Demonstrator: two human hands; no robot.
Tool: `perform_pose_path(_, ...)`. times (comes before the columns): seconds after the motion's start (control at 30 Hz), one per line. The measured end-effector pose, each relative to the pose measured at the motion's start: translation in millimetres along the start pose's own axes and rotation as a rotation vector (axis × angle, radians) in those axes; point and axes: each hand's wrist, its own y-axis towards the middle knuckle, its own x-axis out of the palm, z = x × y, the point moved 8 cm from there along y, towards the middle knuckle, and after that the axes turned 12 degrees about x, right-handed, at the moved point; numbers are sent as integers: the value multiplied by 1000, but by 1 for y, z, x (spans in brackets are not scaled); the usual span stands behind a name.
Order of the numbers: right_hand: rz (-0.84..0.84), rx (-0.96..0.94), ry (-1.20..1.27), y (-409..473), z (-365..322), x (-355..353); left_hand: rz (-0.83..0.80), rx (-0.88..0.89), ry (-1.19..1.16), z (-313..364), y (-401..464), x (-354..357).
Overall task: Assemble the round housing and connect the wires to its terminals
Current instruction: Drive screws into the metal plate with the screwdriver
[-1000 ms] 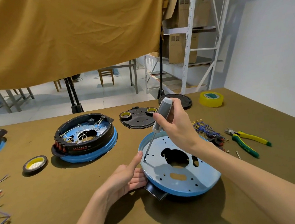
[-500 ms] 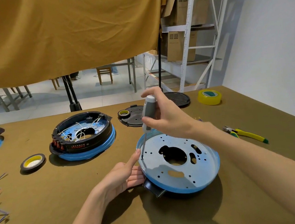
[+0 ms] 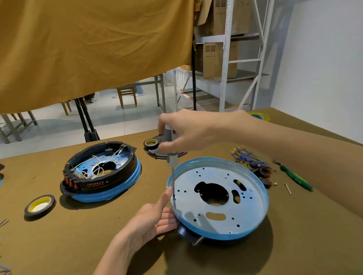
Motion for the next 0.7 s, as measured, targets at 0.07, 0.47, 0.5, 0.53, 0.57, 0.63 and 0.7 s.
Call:
perform_pose_path(0.07,-77,-7,53,-2,-2,-1,1,1,2,0,0,0)
perform_pose_path(0.47,62,-111,-128,-1,-17,-5,-2,63,45,3,-1,4)
perform_pose_path(0.5,87,-93,-175,0,-16,-5,-2,64,44,3,-2,4)
perform_pose_path(0.53,53,-75,-161,0,-13,-4,1,62,42,4,-2,4)
perform_pose_path(0.57,-28,-59,-91,0,-10,-2,8,58,43,3,-2,3)
perform_pose_path(0.63,-160,-43,39,-1,-7,0,16,49,42,3,-2,3)
perform_pose_path(0.7,-136,-53,53,-3,-7,-1,25,38,36,3,-2,3)
